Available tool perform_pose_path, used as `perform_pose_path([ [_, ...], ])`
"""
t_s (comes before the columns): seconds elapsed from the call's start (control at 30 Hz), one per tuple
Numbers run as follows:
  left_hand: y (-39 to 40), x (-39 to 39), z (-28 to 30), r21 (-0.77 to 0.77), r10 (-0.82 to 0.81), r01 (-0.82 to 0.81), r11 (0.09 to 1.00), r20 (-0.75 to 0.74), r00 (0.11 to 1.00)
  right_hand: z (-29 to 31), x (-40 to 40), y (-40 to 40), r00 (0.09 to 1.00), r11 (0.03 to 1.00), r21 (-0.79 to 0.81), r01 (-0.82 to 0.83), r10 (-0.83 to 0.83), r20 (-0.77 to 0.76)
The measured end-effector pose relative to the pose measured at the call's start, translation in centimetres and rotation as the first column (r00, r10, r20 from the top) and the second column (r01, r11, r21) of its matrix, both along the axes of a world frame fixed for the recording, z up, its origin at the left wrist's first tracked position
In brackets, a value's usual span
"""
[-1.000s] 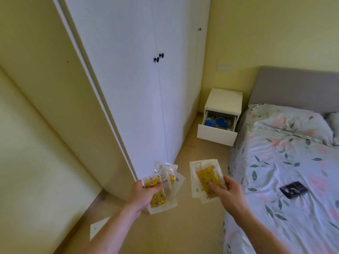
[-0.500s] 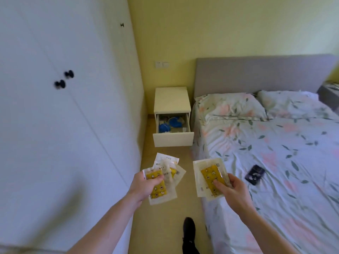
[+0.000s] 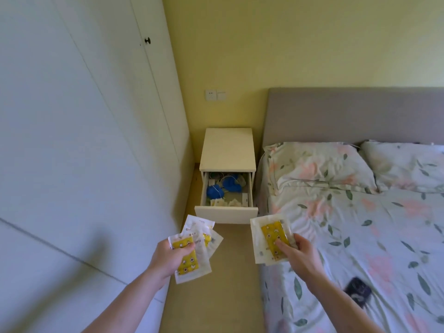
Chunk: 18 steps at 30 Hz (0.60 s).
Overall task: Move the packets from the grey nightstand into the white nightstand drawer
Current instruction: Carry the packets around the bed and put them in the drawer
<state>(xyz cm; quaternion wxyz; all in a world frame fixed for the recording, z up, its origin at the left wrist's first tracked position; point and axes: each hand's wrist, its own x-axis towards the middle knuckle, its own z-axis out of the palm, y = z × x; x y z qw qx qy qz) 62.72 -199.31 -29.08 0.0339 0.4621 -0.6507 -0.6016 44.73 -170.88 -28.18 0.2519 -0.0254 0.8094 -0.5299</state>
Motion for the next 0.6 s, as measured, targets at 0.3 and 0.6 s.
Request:
perform_pose_path([
  [0.3,-8.8,-11.4,-2.9,0.058,0.06,-0.062,0.996,0.027,0.998,-3.3,-12.5,-8.7,0.998,0.995,0.1,0.001,-0.009,0.07],
  [0.6,-21.4,-25.3,-9.4,0.198,0.012,-0.042,0.979,0.15,0.989,-8.5,-25.6,-20.4,0.99,0.972,0.227,0.063,-0.091,0.112],
])
